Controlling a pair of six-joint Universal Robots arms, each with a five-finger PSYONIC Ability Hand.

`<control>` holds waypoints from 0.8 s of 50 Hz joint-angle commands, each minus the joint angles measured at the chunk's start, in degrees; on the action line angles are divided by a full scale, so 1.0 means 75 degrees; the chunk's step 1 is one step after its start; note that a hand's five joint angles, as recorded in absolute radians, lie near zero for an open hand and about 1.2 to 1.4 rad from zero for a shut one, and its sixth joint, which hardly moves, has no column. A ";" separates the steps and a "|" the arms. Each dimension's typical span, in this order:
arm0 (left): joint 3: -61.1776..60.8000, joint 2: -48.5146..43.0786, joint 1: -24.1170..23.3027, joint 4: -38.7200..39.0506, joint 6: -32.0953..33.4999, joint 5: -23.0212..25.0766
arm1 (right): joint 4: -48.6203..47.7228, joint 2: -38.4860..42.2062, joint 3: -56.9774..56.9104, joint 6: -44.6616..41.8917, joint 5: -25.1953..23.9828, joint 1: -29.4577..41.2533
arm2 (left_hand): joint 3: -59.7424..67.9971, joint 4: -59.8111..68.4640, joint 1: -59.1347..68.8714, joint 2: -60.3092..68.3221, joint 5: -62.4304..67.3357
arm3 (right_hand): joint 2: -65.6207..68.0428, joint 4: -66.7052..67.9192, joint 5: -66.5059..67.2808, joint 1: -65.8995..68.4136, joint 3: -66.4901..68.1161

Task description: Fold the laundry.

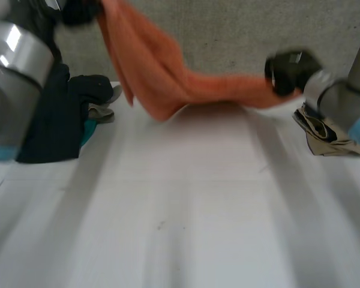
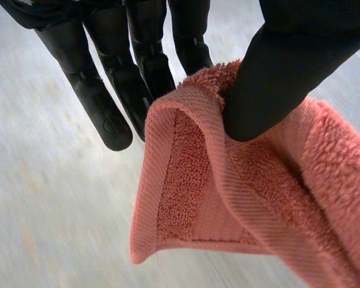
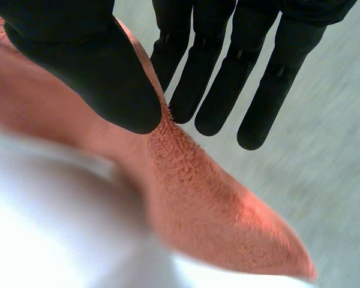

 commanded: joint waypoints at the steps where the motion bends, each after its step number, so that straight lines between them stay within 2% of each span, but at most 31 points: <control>1: -0.2031 -0.0538 0.0038 -0.0334 0.1024 -0.0050 | 0.0147 -0.0015 0.2518 -0.2074 0.0092 0.0064 | 0.1545 0.1467 0.1855 0.1507 0.2020 | 0.1671 0.1519 0.1670 0.2142 0.1591; 3: -0.2385 -0.0561 0.0038 -0.0534 0.1459 -0.0062 | 0.0147 -0.0015 0.3032 -0.2437 0.0070 0.0017 | 0.1545 0.1467 0.1855 0.1507 0.2020 | 0.1671 0.1519 0.1670 0.2142 0.1591; 4: -0.2689 -0.0573 0.0026 -0.0801 0.1960 -0.0085 | 0.0100 -0.0015 0.3198 -0.2509 0.0058 0.0005 | 0.1545 0.1467 0.1855 0.1507 0.2020 | 0.1671 0.1519 0.1670 0.2142 0.1591; 8: -0.3089 -0.0597 0.0061 -0.1504 0.3016 -0.0156 | 0.0041 -0.0214 0.3574 -0.2510 0.0081 -0.0042 | 0.1545 0.1467 0.1855 0.1507 0.2020 | 0.1671 0.1519 0.1670 0.2142 0.1591; 11: -0.3102 -0.0585 0.0061 -0.2149 0.3499 -0.0343 | -0.0005 -0.0647 0.3796 -0.2463 0.0069 -0.0018 | 0.1545 0.1467 0.1855 0.1507 0.2020 | 0.1671 0.1519 0.1670 0.2142 0.1591; 12: -0.3102 -0.0585 0.0050 -0.2268 0.3535 -0.0378 | -0.0029 -0.0741 0.3843 -0.2440 0.0069 -0.0018 | 0.0704 0.0626 0.1015 0.0667 0.1179 | 0.0991 0.0839 0.0990 0.1461 0.0911; 13: -0.3079 -0.0585 0.0026 -0.2397 0.3559 -0.0413 | -0.0087 -0.0939 0.3960 -0.2370 0.0069 -0.0007 | -0.0548 -0.0625 -0.0237 -0.0585 -0.0073 | -0.2702 -0.2854 -0.2703 -0.2231 -0.2782; 14: -0.3032 -0.0539 -0.0032 -0.2641 0.3559 -0.0483 | -0.0111 -0.1022 0.4007 -0.2323 0.0069 -0.0006 | -0.3669 -0.3747 -0.3358 -0.3706 -0.3194 | -0.4693 -0.4845 -0.4694 -0.4222 -0.4773; 15: -0.3008 -0.0503 -0.0032 -0.2737 0.3571 -0.0496 | -0.0134 -0.1093 0.4066 -0.2276 0.0058 -0.0006 | -0.4921 -0.4999 -0.4611 -0.4959 -0.4446 | -0.6089 -0.6241 -0.6090 -0.5619 -0.6169; 16: -0.2985 -0.0468 -0.0056 -0.2842 0.3571 -0.0496 | -0.0192 -0.1210 0.4159 -0.2171 0.0058 -0.0006 | -0.6089 -0.6166 -0.5778 -0.6126 -0.5613 | -0.6437 -0.6588 -0.6437 -0.5966 -0.6516; 18: -0.2845 -0.0340 -0.0126 -0.3029 0.3547 -0.0507 | -0.0240 -0.1327 0.4242 -0.2065 0.0058 -0.0018 | -0.6749 -0.6826 -0.6438 -0.6786 -0.6274 | -0.6440 -0.6592 -0.6441 -0.5969 -0.6520; 23: -0.2552 0.0270 -0.0360 -0.3288 0.3291 -0.0566 | -0.0451 -0.1878 0.4663 -0.1795 -0.0013 -0.0042 | -0.7244 -0.7322 -0.6933 -0.7281 -0.6769 | -0.6575 -0.6727 -0.6575 -0.6104 -0.6655; 27: -0.2142 0.0388 -0.0501 -0.3452 0.2436 -0.0835 | -0.0615 -0.2218 0.5062 -0.1795 -0.0024 -0.0042 | -0.6686 -0.6763 -0.6375 -0.6723 -0.6210 | -0.6619 -0.6771 -0.6620 -0.6149 -0.6699; 32: -0.1650 0.0002 -0.0548 -0.4236 0.1614 -0.1292 | -0.0673 -0.2476 0.5518 -0.1819 -0.0036 -0.0053 | -0.5876 -0.5954 -0.5566 -0.5914 -0.5401 | -0.6709 -0.6861 -0.6710 -0.6238 -0.6789; 38: -0.1286 -0.0970 -0.0455 -0.5314 0.1485 -0.1445 | -0.0837 -0.2500 0.5859 -0.1830 -0.0071 -0.0182 | -0.6144 -0.6222 -0.5834 -0.6182 -0.5669 | -0.6687 -0.6839 -0.6688 -0.6216 -0.6767; 40: -0.1250 -0.1018 -0.0361 -0.5339 0.1438 -0.1410 | -0.0931 -0.2511 0.6011 -0.1854 -0.0164 -0.0368 | -0.6078 -0.6156 -0.5768 -0.6116 -0.5603 | -0.6664 -0.6816 -0.6665 -0.6194 -0.6744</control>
